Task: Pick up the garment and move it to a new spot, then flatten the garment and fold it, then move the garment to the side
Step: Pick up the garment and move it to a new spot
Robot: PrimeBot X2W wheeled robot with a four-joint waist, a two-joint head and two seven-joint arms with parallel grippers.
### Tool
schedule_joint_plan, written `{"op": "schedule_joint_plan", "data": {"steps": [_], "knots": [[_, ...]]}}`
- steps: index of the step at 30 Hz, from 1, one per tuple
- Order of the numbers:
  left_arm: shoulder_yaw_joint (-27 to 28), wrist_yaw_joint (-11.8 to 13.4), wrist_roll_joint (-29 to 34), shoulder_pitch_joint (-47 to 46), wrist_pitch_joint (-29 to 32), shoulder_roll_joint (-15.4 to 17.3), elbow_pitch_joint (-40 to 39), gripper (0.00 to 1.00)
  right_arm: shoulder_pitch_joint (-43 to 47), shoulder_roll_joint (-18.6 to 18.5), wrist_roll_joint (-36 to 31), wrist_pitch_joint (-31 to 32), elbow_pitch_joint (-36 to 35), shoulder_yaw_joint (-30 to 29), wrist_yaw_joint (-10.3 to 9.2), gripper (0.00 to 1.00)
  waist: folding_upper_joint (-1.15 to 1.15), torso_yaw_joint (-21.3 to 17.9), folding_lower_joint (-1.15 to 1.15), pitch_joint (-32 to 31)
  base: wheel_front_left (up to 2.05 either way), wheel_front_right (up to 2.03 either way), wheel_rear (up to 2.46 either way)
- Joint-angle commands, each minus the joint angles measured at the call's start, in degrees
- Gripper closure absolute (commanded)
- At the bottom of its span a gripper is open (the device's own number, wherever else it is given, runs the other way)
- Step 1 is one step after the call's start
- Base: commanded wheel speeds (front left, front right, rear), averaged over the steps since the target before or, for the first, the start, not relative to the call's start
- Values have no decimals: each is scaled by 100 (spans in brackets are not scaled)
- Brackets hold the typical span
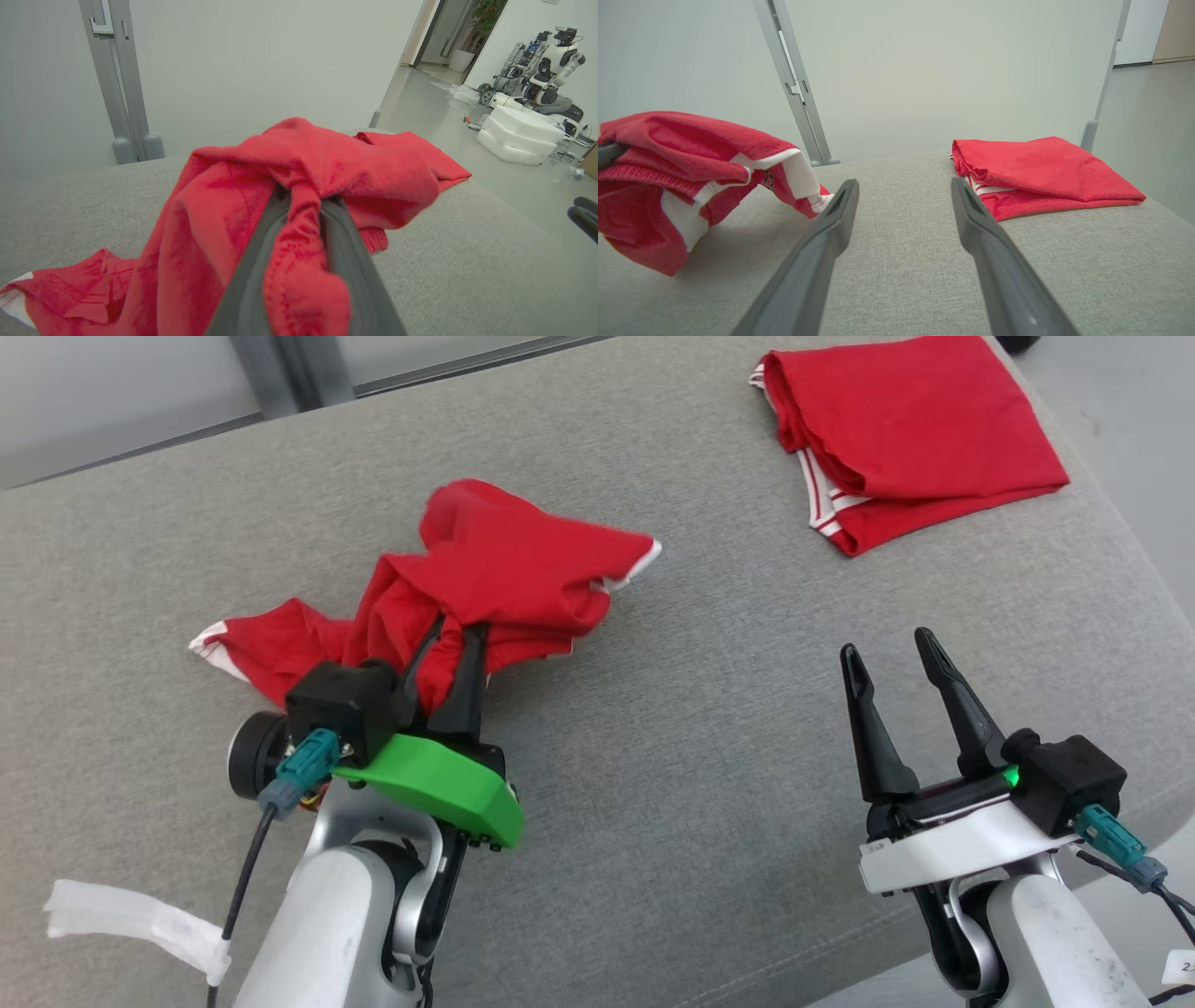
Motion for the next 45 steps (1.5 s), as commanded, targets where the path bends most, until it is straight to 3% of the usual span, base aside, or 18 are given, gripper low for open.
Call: {"op": "schedule_joint_plan", "data": {"steps": [1, 6, 12, 13, 14, 15, 21, 28, 33, 38, 45], "knots": [[-7, -37, 9, 71, 54, 69, 98, 100, 66, 40, 13, 0, -21, 14, -10, 0, 0, -345, 0, -4, 0, 0, 0], [-21, -135, -15, -206, 171, 189, 861, 100, 25, 90, 34, 0, -36, 29, -10, 0, 0, -317, 0, 258, 0, 0, 0], [-51, -144, 258, -765, -207, 292, 1908, 100, -166, 86, 55, 0, -33, 121, -10, 0, 0, -156, 0, 528, 0, 0, 0], [-55, -143, 280, -835, -284, 296, 2036, 70, -181, 83, 52, 0, -33, 141, -10, 0, 0, -131, 0, 544, 0, 0, 0], [-40, -134, 293, -914, -391, 285, 2196, 4, -194, 76, 57, 0, -29, 164, -10, 0, 0, -95, 0, 553, 0, 0, 0], [-35, -112, 326, -987, -478, 281, 2317, 0, -206, 69, 59, 0, -27, 185, -10, 0, 0, -61, 0, 551, 0, 0, 0], [30, -33, 308, -1131, -1111, 235, 2812, 0, -135, 6, 66, 0, 28, 292, -10, 0, 0, 160, 0, 327, 0, 0, 0], [201, 164, 130, -503, -1756, 186, 2602, 0, 127, -76, 72, 0, 82, 316, -10, 0, 0, 538, 0, -130, 0, 0, 0], [454, 297, -35, 293, -1950, 126, 2205, 0, 323, -92, 76, 0, 158, 378, -10, 0, 0, 833, 0, -562, 0, 0, 0], [769, 207, 39, 1160, -1962, 33, 1377, 0, 485, -77, 85, 0, 200, 401, -10, 0, 0, 1051, 0, -913, 0, 0, 0], [1194, 322, 461, 2251, -1964, -73, 289, 0, 753, -53, 40, 0, 233, 352, -10, 0, 0, 1210, 0, -1336, 0, 0, 0]]}}
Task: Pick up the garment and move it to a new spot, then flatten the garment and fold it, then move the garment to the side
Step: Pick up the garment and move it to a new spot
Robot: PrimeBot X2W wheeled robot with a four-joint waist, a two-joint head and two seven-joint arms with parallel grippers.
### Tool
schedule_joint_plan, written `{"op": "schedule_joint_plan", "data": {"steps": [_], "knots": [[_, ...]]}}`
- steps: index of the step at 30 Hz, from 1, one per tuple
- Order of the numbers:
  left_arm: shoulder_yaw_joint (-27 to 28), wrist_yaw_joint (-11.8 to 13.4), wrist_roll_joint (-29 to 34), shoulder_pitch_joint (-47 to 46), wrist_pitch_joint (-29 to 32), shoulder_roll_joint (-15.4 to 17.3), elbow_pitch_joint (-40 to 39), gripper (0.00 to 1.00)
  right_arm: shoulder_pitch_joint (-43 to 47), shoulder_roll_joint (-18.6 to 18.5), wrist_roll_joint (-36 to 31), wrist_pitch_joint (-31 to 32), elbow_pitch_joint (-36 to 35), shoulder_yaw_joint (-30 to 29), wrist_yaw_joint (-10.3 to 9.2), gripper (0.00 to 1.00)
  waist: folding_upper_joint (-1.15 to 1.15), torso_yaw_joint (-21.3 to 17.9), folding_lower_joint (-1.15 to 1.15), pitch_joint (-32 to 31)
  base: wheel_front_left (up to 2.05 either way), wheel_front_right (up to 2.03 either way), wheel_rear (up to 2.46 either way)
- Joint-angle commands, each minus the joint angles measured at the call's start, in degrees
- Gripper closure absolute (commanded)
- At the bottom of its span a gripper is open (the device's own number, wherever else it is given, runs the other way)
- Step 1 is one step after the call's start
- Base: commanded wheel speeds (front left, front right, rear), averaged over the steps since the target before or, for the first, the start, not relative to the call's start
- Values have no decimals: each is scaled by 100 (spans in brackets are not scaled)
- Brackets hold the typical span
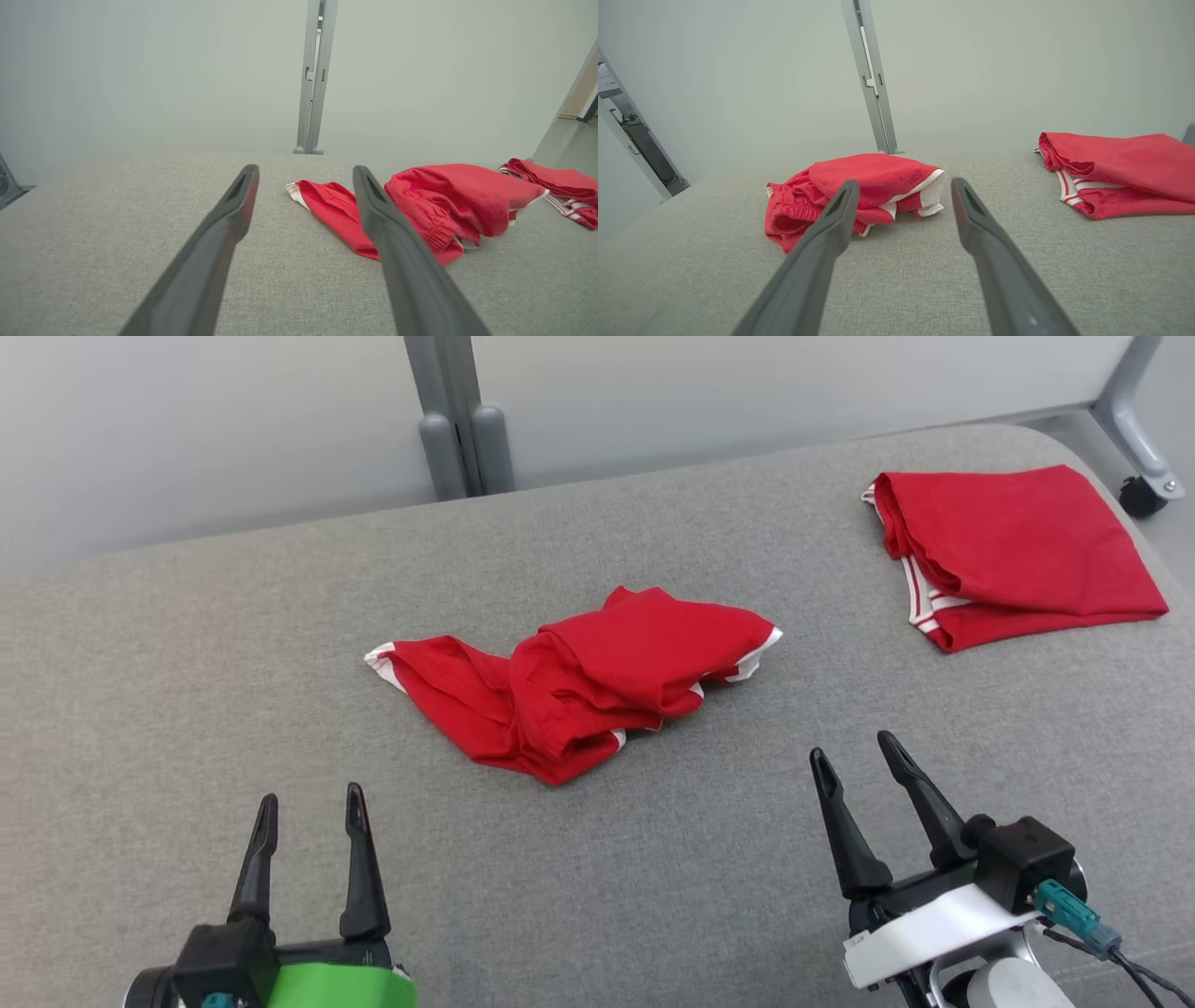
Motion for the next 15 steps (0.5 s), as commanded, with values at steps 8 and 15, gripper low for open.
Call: {"op": "schedule_joint_plan", "data": {"steps": [8, 15], "knots": [[-152, 330, 461, 635, -8, -8, -887, 0, 266, 56, -66, 0, 17, -71, -10, 0, 0, 295, 0, -506, 0, 0, 0], [-243, 643, 813, 806, -8, -9, -857, 0, 356, 91, -140, 0, -36, -133, -10, 0, 0, 306, 0, -557, 0, 0, 0]]}}
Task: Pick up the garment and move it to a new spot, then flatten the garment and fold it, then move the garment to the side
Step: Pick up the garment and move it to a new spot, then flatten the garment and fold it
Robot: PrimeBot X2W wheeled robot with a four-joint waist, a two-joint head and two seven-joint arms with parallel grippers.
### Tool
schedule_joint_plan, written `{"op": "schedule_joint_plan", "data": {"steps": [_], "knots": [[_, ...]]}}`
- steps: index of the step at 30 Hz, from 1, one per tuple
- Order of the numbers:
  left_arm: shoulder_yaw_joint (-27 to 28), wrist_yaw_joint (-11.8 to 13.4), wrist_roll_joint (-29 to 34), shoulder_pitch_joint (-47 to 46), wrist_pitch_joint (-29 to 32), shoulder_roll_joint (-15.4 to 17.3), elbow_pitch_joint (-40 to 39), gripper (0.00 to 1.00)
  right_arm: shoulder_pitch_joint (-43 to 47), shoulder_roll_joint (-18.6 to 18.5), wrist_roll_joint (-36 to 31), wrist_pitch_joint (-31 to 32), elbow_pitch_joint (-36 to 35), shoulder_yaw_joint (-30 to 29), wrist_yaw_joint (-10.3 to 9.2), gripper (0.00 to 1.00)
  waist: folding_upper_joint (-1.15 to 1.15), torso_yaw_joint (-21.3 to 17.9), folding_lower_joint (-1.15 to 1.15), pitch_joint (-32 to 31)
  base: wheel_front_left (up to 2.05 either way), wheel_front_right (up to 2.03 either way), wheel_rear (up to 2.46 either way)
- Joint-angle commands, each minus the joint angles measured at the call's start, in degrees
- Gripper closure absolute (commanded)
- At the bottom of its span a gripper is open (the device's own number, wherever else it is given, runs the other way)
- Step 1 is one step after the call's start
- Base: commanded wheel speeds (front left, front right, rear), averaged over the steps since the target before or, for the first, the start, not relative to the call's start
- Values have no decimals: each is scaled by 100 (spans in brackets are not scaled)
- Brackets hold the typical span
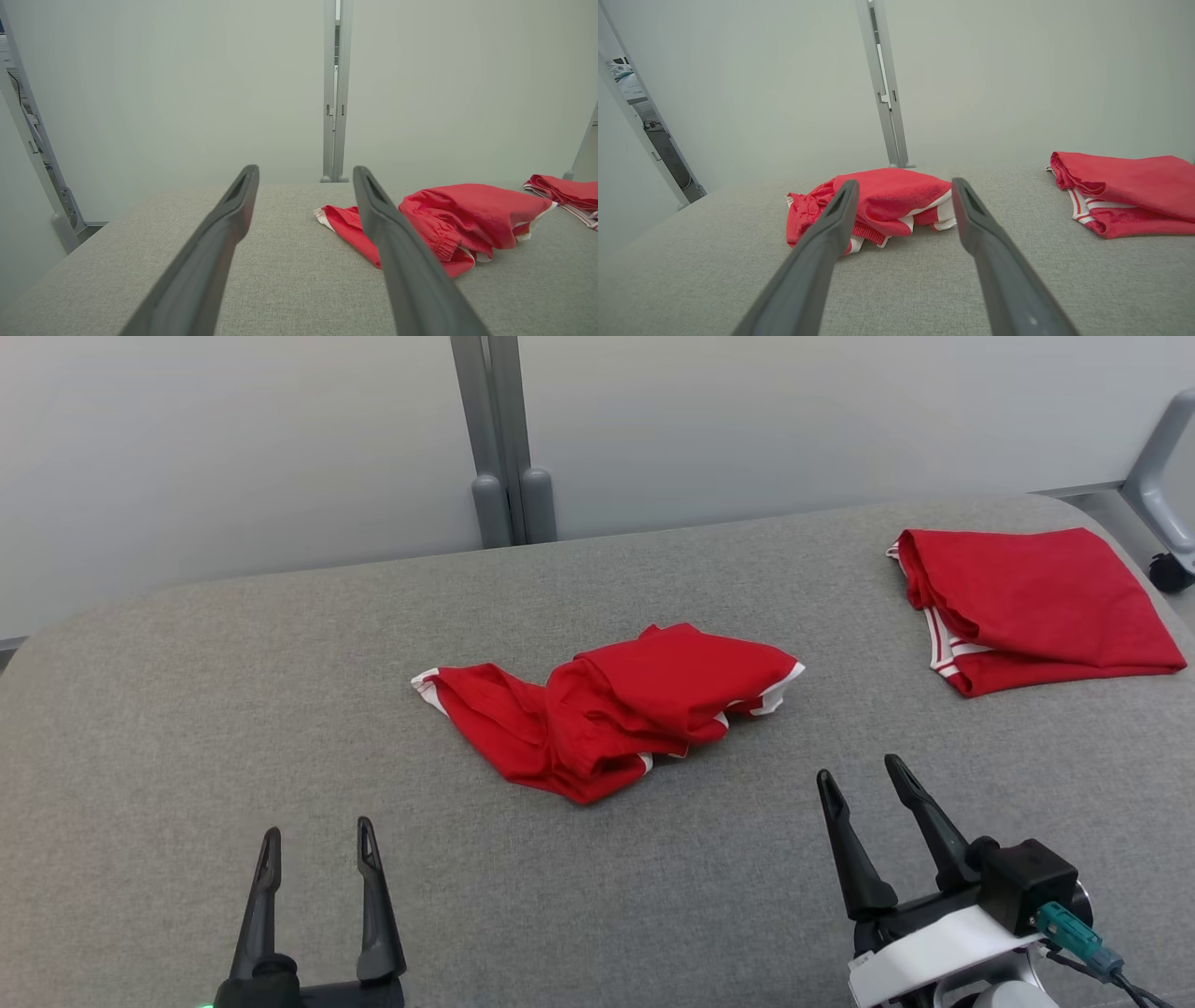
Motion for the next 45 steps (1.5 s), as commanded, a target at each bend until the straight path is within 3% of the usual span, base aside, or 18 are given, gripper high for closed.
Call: {"op": "schedule_joint_plan", "data": {"steps": [1, 45], "knots": [[-26, 58, 59, 66, 2, 10, 9, 0, 89, 7, -50, 0, -20, -12, -10, 0, 0, 8, 0, -1, 0, 0, 0], [-296, -19, 51, -17, 1, 8, 534, 0, 26, 22, -31, 0, 92, 51, -10, 0, 0, -24, 0, -36, 0, 0, 0]]}}
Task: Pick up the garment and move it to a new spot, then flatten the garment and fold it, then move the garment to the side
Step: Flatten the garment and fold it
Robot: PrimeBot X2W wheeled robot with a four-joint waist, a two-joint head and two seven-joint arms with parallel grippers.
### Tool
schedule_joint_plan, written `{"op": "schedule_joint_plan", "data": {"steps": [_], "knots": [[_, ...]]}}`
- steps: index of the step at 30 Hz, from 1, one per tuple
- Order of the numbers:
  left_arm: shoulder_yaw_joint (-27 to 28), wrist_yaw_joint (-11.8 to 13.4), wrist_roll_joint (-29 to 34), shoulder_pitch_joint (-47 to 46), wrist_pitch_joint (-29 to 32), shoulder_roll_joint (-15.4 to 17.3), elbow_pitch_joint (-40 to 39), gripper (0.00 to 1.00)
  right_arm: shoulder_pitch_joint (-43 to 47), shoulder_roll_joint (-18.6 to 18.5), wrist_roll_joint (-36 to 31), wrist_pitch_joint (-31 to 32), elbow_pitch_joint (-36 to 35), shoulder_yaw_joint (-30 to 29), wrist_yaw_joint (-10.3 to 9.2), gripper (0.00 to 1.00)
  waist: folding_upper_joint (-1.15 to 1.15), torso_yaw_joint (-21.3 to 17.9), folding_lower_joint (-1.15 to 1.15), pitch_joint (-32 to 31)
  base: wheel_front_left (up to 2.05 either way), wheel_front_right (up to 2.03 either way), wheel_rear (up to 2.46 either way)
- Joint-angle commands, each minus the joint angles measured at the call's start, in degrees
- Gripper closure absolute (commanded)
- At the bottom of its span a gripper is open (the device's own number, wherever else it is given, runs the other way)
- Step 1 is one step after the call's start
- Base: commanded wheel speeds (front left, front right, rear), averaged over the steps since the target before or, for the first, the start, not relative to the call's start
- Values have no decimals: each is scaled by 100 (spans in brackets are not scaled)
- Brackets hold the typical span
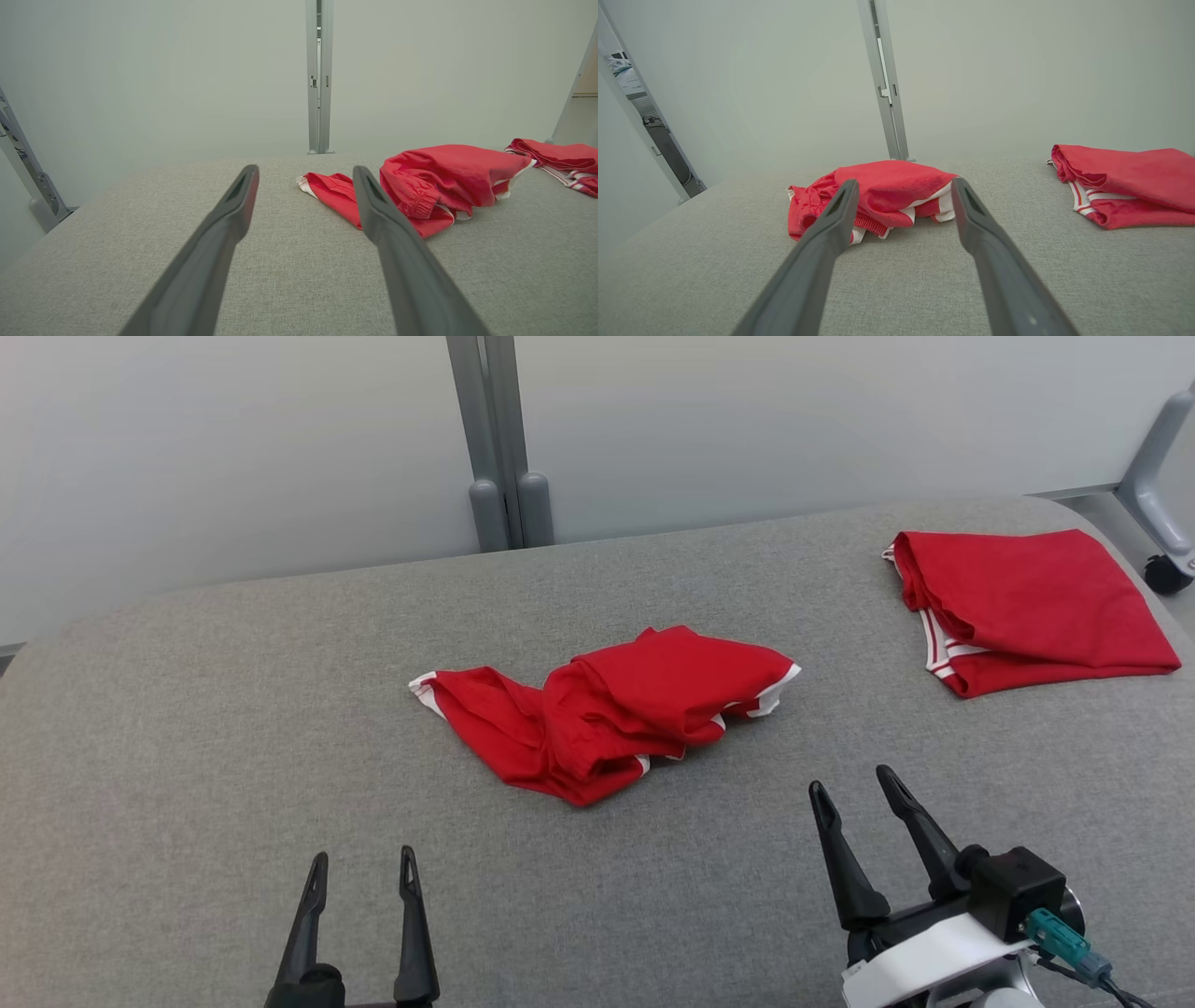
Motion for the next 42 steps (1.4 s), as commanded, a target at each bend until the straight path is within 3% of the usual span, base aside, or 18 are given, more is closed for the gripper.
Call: {"op": "schedule_joint_plan", "data": {"steps": [1, 27, 31, 36, 42], "knots": [[2, -23, 44, -25, 1, 8, 12, 0, -26, -20, 33, 0, 12, 9, -10, 0, 0, 0, 0, -4, 0, 0, 0], [-16, -156, 60, 33, 1, 8, 110, 0, 55, -3, 58, 0, 54, 55, -10, 0, 0, -30, 0, -167, 0, 0, 0], [-258, -588, -110, -17, 1, 8, 323, 0, 18, -20, 41, 0, -4, 62, -10, 0, 0, -102, 0, -90, 0, 0, 0], [-923, -1479, -152, -542, 1, 13, 970, 0, -109, -36, 34, 0, -80, 46, -10, 0, 0, -245, 0, 200, 0, 0, 0], [-1750, -1773, -325, -1590, 1, 18, 1629, 0, -508, -43, 82, 0, -276, 72, -10, 0, 0, -569, 0, 961, 0, 0, 0]]}}
